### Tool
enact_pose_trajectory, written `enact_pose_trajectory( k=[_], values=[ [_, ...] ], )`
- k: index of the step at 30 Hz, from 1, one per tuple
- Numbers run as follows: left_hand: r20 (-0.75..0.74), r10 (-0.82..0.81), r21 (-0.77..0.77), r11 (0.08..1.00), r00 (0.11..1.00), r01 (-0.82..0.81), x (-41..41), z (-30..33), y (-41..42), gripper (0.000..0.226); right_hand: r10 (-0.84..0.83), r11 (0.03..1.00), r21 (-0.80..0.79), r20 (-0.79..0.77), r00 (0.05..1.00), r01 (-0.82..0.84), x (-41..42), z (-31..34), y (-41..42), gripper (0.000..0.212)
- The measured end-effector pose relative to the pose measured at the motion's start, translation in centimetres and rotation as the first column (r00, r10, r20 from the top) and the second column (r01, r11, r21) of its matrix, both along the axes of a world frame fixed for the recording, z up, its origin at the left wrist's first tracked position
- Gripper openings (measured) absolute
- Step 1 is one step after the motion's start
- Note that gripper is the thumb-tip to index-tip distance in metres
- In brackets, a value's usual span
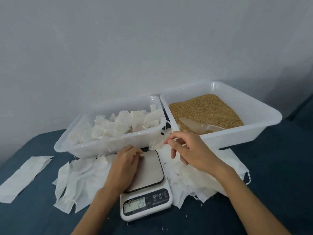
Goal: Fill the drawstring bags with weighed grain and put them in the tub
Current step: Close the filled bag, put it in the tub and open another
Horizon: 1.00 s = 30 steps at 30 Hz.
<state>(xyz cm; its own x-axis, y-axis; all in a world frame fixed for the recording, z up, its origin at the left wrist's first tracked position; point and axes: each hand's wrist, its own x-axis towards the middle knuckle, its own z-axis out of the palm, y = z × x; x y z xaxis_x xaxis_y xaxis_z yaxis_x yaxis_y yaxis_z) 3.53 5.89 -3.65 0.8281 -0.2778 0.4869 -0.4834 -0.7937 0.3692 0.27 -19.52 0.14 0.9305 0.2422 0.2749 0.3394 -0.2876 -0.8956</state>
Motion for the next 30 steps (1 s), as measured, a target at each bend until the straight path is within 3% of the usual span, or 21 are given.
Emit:
enact_pose_trajectory(
  k=[3, 6, 8, 15, 21, 25, 30],
  values=[
    [0.07, 0.081, -0.058, 0.995, 0.994, -0.077, -0.6, -0.5, 2.0, 0.021, 0.093, 0.974, -0.194, -0.125, 0.988, -0.117, -0.2, 0.1, -0.8, 0.008],
    [0.128, 0.119, -0.121, 0.987, 0.985, -0.104, -1.2, -0.7, 2.5, 0.027, 0.242, 0.806, -0.472, -0.291, 0.926, -0.358, -0.7, 0.3, -1.1, 0.025],
    [0.136, 0.123, -0.184, 0.978, 0.983, -0.097, -1.3, -0.4, 2.3, 0.027, 0.279, 0.705, -0.54, -0.385, 0.88, -0.46, -1.0, 0.4, -1.0, 0.034],
    [0.149, 0.099, -0.393, 0.919, 0.984, -0.033, 0.0, 2.6, -0.7, 0.028, 0.236, 0.643, -0.638, -0.361, 0.902, -0.424, -1.2, 0.1, -0.2, 0.034],
    [0.003, 0.087, -0.618, 0.783, 0.996, -0.067, 1.1, 2.2, -1.9, 0.027, 0.273, 0.705, -0.581, -0.306, 0.912, -0.406, -1.1, 0.2, -0.5, 0.009],
    [-0.116, 0.042, -0.715, 0.69, 0.992, -0.112, 1.3, 1.2, -0.6, 0.028, 0.315, 0.782, -0.461, -0.289, 0.904, -0.419, -1.1, 0.8, -1.5, 0.007],
    [-0.136, -0.041, -0.834, 0.544, 0.99, -0.092, 1.4, 2.0, 0.5, 0.03, 0.336, 0.888, -0.259, -0.199, 0.921, -0.38, -1.5, 2.1, -2.7, 0.013]
  ],
)
